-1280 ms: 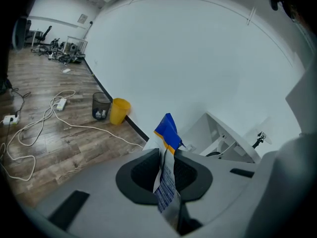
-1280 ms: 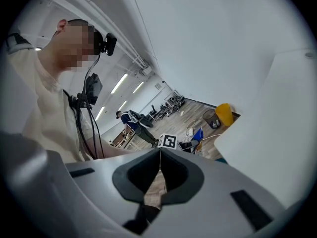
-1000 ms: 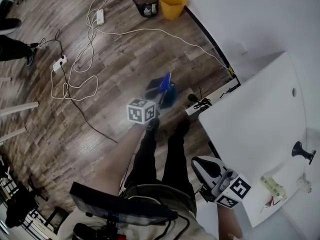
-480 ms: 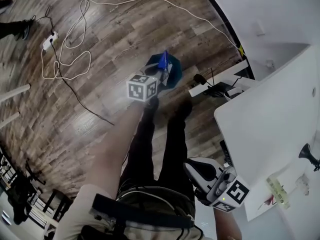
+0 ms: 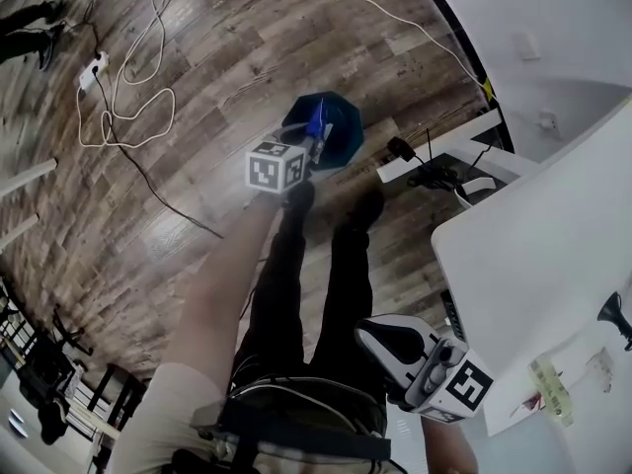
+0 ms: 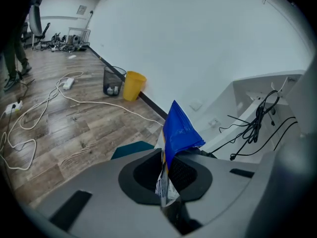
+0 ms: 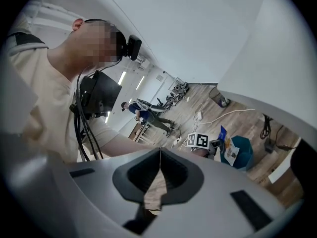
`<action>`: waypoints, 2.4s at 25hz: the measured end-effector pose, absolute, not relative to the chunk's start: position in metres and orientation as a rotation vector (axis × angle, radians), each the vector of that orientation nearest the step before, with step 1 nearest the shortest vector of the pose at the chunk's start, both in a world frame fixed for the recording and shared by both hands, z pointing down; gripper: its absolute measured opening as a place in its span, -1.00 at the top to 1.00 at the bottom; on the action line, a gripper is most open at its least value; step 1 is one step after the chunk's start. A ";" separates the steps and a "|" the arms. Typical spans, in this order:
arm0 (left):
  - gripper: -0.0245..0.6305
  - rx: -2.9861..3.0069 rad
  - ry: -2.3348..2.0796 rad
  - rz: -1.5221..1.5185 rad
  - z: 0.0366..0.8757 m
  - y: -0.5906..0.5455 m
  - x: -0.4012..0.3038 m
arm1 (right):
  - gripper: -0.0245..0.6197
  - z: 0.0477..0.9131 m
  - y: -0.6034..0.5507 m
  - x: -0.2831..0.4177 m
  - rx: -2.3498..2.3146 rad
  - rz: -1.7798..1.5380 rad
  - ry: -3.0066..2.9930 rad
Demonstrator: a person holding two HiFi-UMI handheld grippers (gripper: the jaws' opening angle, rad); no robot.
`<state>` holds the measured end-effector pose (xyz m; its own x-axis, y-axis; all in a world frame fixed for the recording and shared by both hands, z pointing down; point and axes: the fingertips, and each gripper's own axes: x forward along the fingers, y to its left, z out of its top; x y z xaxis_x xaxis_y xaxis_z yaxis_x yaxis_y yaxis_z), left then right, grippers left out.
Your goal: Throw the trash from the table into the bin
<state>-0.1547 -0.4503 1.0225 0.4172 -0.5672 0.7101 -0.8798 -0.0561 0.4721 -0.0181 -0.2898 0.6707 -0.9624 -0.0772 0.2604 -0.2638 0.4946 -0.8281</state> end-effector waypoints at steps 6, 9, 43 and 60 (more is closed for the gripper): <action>0.86 1.706 -1.267 0.466 1.048 -0.452 -0.162 | 0.88 0.682 -0.291 -0.018 0.250 1.486 -2.549; 0.86 1.684 -1.251 0.486 1.060 -0.444 -0.165 | 0.88 0.683 -0.296 -0.024 0.273 1.501 -2.571; 0.48 1.839 -0.949 0.541 0.949 -0.399 -0.210 | 0.88 0.592 -0.313 -0.099 0.280 1.405 -2.724; 0.89 2.232 -0.877 0.099 0.657 -0.407 -0.187 | 0.88 0.446 -0.285 -0.104 0.352 0.900 -2.878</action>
